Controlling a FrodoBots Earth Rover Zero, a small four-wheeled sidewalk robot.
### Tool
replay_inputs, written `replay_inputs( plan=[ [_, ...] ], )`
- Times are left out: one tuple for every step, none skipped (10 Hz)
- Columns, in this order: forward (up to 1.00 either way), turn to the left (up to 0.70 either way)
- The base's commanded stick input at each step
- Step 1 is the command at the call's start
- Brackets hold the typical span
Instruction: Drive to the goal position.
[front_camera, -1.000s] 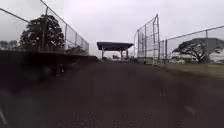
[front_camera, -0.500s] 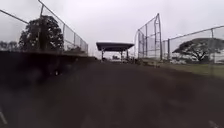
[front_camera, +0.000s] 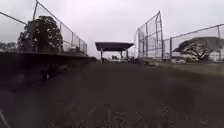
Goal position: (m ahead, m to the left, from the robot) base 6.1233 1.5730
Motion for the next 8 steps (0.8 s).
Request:
replay_inputs(
  plan=[
    [1.0, 0.25],
    [1.0, 0.21],
    [1.0, 0.16],
    [1.0, 0.12],
    [1.0, 0.08],
    [1.0, 0.04],
    [1.0, 0.0],
    [1.0, 0.0]
  ],
)
